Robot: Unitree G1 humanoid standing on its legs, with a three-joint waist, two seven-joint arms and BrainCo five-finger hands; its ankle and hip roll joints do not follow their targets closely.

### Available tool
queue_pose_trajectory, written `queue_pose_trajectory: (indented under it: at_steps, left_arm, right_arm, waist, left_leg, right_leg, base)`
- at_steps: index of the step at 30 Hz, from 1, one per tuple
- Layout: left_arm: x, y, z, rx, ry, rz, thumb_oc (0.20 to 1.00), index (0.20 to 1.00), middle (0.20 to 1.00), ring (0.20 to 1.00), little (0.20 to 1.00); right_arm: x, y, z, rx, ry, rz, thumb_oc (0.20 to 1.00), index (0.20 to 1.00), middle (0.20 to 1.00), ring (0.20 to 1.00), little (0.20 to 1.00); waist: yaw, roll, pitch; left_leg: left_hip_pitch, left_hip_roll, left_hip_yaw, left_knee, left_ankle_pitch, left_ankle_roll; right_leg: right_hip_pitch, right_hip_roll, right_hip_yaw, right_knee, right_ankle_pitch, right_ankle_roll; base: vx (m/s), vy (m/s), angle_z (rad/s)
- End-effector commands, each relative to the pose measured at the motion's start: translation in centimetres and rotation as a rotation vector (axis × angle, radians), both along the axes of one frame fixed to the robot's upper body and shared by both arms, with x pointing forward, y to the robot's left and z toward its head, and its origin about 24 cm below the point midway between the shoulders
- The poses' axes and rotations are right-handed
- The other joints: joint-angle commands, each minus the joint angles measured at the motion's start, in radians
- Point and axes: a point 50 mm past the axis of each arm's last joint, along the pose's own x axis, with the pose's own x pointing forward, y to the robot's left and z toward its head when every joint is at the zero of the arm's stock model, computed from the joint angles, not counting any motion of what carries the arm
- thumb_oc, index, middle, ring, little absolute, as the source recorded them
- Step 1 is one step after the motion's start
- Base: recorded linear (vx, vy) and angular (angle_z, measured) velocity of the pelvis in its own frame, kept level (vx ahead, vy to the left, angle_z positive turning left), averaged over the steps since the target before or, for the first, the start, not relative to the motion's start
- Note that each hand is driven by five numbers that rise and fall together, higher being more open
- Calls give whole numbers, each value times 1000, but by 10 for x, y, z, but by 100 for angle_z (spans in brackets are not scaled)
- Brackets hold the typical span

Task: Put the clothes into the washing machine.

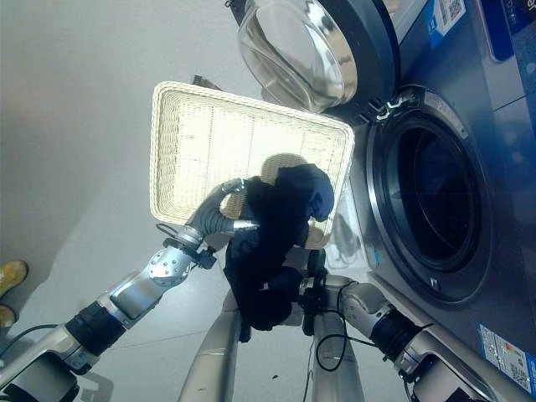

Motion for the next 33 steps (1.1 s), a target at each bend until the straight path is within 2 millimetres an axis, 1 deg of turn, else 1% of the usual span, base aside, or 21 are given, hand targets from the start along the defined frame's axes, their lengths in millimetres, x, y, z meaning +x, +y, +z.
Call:
queue_pose_trajectory:
  at_steps: [1,3,4,7,9,11,13,15,16,17,18,19,21,22,23,24,26,30,31,32,33]
  left_arm:
    - [2,9,11,-77,-41,67,1000,1000,1000,1000,1000]
    - [5,16,9,-102,-10,97,1000,1000,1000,1000,1000]
    - [5,25,3,-126,24,128,1000,1000,1000,1000,1000]
    - [2,35,-7,-142,63,160,1000,1000,1000,1000,1000]
    - [1,38,-11,-146,80,174,1000,1000,1000,1000,1000]
    - [-2,48,-21,-180,103,233,1000,1000,1000,1000,1000]
    - [-3,64,-34,-275,128,336,1000,1000,1000,1000,1000]
    - [-4,73,-39,-334,133,384,1000,1000,1000,1000,1000]
    - [-6,86,-48,-393,146,439,1000,1000,1000,1000,1000]
    - [-7,94,-54,-443,155,476,1000,1000,1000,1000,1000]
    - [-8,99,-58,-468,162,495,1000,1000,1000,1000,1000]
    - [-8,102,-61,-486,168,505,1000,1000,1000,1000,1000]
    - [-10,114,-74,-576,208,547,1000,1000,1000,1000,1000]
    - [-10,117,-78,-602,220,553,1000,1000,1000,1000,1000]
    - [-10,118,-80,-617,228,555,1000,1000,1000,1000,1000]
    - [-10,121,-87,-653,256,568,1000,1000,1000,1000,1000]
    - [-8,123,-92,-681,290,570,1000,1000,1000,1000,1000]
    - [-5,122,-95,-680,319,574,1000,1000,1000,1000,1000]
    - [-4,122,-95,-677,325,575,1000,1000,1000,1000,1000]
    - [-4,122,-95,-668,343,569,1000,1000,1000,1000,1000]
    - [-4,122,-98,-652,362,566,1000,1000,1000,1000,1000]
  right_arm:
    - [-6,19,24,306,-51,-67,200,200,200,200,200]
    - [1,12,34,393,-94,-195,200,200,200,200,200]
    - [4,2,41,462,-136,-305,200,200,200,200,200]
    - [6,-11,46,525,-186,-410,200,200,200,200,200]
    - [6,-15,48,549,-198,-444,200,200,200,200,200]
    - [8,-31,59,632,-267,-529,200,200,200,200,200]
    - [10,-53,73,752,-350,-657,200,200,200,200,200]
    - [11,-67,82,820,-399,-744,200,200,200,200,200]
    - [14,-89,97,916,-437,-858,200,200,200,200,200]
    - [15,-107,105,996,-458,-960,200,200,200,200,200]
    - [16,-121,112,1043,-465,-1025,200,200,200,200,200]
    - [18,-128,116,1068,-460,-1047,200,200,200,200,200]
    - [19,-173,133,1252,-448,-1275,200,200,200,200,200]
    - [20,-187,139,1309,-440,-1322,200,200,200,200,200]
    - [19,-194,141,1338,-442,-1353,200,200,200,200,200]
    - [17,-221,155,1390,-476,-1505,200,200,200,200,200]
    - [13,-256,178,1426,-503,-1693,200,200,200,200,200]
    - [1,-292,205,1473,-547,-1927,200,200,200,200,200]
    - [-2,-298,211,1467,-560,-1975,200,200,200,200,200]
    - [-9,-311,222,1420,-565,-2081,200,200,200,200,200]
    - [-15,-324,225,1362,-526,-2201,200,200,200,200,200]
  waist:
    - [-30,29,-6]
    - [-39,30,-6]
    - [-51,33,-6]
    - [-59,37,-6]
    - [-62,39,-6]
    - [-67,43,-6]
    - [-76,47,-6]
    - [-79,50,-6]
    - [-84,55,-6]
    - [-87,59,-6]
    - [-88,63,-6]
    - [-89,66,-6]
    - [-90,82,-6]
    - [-89,87,-6]
    - [-89,90,-6]
    - [-85,100,-6]
    - [-77,114,-6]
    - [-64,133,-6]
    - [-62,137,-6]
    - [-55,142,-6]
    - [-49,146,-6]
  left_leg:
    - [-31,-83,53,36,-46,19]
    - [-30,-83,58,34,-46,17]
    - [-31,-81,67,34,-48,16]
    - [-31,-84,72,37,-52,17]
    - [-33,-85,75,39,-53,17]
    - [-36,-84,83,41,-57,20]
    - [-28,-83,94,40,-62,21]
    - [-22,-82,99,39,-64,21]
    - [-13,-80,108,36,-68,20]
    - [-7,-79,113,34,-70,19]
    - [-1,-79,114,34,-73,18]
    - [2,-79,115,33,-74,18]
    - [15,-78,120,36,-83,16]
    - [18,-77,121,35,-85,14]
    - [20,-77,122,35,-86,14]
    - [24,-77,124,37,-92,13]
    - [19,-80,121,48,-97,11]
    - [-2,-83,114,59,-97,11]
    - [-10,-83,112,63,-97,12]
    - [-29,-86,106,79,-97,12]
    - [-55,-88,98,100,-94,12]
  right_leg:
    - [34,37,-65,3,-65,58]
    - [33,40,-56,-1,-63,59]
    - [28,44,-41,-8,-59,60]
    - [24,46,-29,-16,-52,60]
    - [22,46,-24,-19,-51,59]
    - [16,46,-17,-19,-51,60]
    - [19,48,-6,-15,-57,61]
    - [21,49,-3,-12,-61,62]
    - [24,50,2,-9,-65,65]
    - [27,51,4,-6,-68,66]
    - [29,50,6,-4,-71,66]
    - [30,49,6,-2,-73,67]
    - [37,45,5,11,-83,69]
    - [38,43,4,14,-86,70]
    - [39,42,3,16,-87,71]
    - [39,37,-3,26,-94,71]
    - [28,33,-7,43,-99,69]
    - [5,33,-12,69,-108,63]
    - [-4,35,-13,79,-111,60]
    - [-21,36,-16,103,-120,54]
    - [-46,42,-18,143,-133,44]
  base:
    - [11,14,-3]
    - [25,35,-6]
    - [35,60,-12]
    - [20,42,-17]
    - [13,44,-12]
    - [24,63,-17]
    - [27,48,-22]
    - [20,41,-11]
    - [25,51,-7]
    - [28,48,-7]
    - [24,29,-8]
    - [29,21,-9]
    - [41,13,-6]
    - [37,9,-1]
    - [47,-1,-1]
    - [51,-13,1]
    - [51,-29,3]
    - [37,-31,2]
    - [64,-99,1]
    - [86,-154,5]
    - [93,-178,8]
